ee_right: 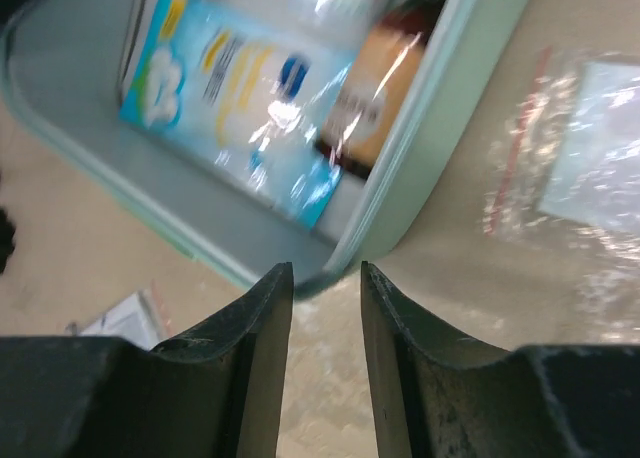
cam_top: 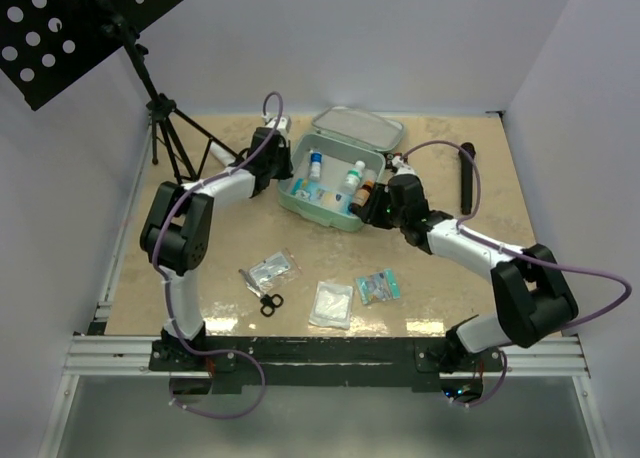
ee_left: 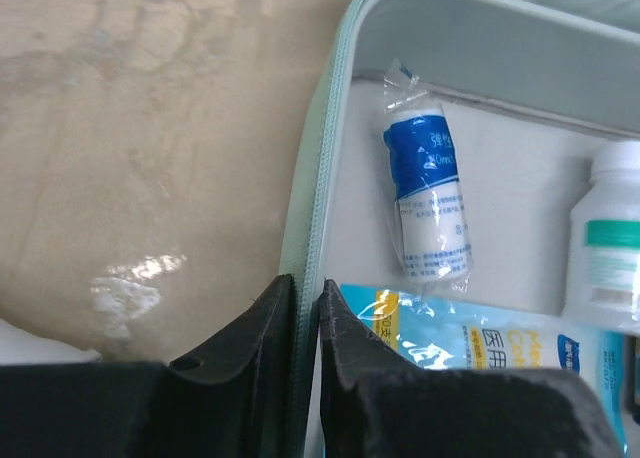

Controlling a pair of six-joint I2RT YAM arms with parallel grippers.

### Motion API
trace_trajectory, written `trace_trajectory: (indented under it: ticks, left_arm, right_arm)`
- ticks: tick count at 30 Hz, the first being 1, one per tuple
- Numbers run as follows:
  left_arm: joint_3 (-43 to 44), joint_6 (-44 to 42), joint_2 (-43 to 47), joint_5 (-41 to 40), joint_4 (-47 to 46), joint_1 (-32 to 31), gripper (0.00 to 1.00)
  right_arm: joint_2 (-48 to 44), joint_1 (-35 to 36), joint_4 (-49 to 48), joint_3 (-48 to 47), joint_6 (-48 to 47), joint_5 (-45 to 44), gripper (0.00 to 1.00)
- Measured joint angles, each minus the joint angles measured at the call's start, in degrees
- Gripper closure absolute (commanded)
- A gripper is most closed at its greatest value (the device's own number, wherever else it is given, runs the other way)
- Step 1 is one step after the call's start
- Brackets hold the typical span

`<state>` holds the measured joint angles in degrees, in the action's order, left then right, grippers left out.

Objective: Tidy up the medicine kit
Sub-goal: Adjust the medicine pouch at the center of the board.

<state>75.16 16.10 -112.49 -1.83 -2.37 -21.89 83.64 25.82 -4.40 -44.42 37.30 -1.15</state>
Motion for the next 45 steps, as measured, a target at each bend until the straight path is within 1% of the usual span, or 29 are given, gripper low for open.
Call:
trace_trajectory:
  ticks: [2, 4, 6, 9, 11, 14, 21, 24, 28, 35, 39, 45]
  left_arm:
    - [0.83, 1.38, -0.98, -1.49, -1.42, 1.01, 0.99]
    - [1.03, 1.46, -1.05, -1.36, -1.31, 1.75, 0.94]
    - [1.03, 1.38, -1.05, -1.14, -1.14, 1.97, 0.92]
    - [1.03, 1.33, -1.05, -0.70, -0.96, 1.97, 0.91]
    - [1.01, 1.33, -1.05, -0.20, -0.96, 2.01, 0.93]
    - [0.70, 1.40, -0.81, 0.66, -1.18, 2.05, 1.00]
    - [-6.23, 1.70, 3.34, 3.61, -4.39, 2.80, 1.00]
    - [-8.66, 0.28, 5.73, 6.51, -4.15, 3.52, 1.00]
    - [-8.76, -2.78, 6.43, 10.43, -3.56, 4.22, 1.00]
    - [-9.18, -7.76, 6.91, 21.49, -0.85, 4.72, 1.00]
    - [-12.98, -8.26, 9.31, 26.21, -0.66, 4.50, 1.00]
    - [-18.47, -9.77, 13.57, 31.10, -0.59, 4.50, 1.00]
  right_arm:
    - [-0.90, 1.64, 1.75, -0.44, -0.57, 2.34, 0.59]
    - [-1.84, 2.34, 3.34, -1.03, -1.11, 3.43, 0.58]
    - [-3.02, 2.23, 4.63, -1.55, -1.49, 3.61, 0.57]
    - [-5.11, 1.99, 5.73, -1.84, -1.73, 3.39, 0.57]
    - [-6.43, 1.92, 6.47, -2.23, -1.77, 3.15, 0.57]
    - [-6.84, 1.92, 6.97, -3.13, -1.81, 2.71, 0.56]
    - [-7.74, 1.92, 9.79, -5.42, -2.95, -0.22, 0.55]
    - [-8.68, 1.92, 10.84, -7.06, -3.54, -1.68, 0.55]
    - [-9.75, 1.92, 10.99, -8.94, -4.02, -2.84, 0.55]
    - [-13.14, 1.92, 12.57, -9.25, -4.66, -3.72, 0.55]
    - [-15.52, 1.92, 13.60, -9.25, -5.01, -3.80, 0.55]
    - [-18.34, 1.92, 13.86, -8.76, -5.25, -3.50, 0.55]
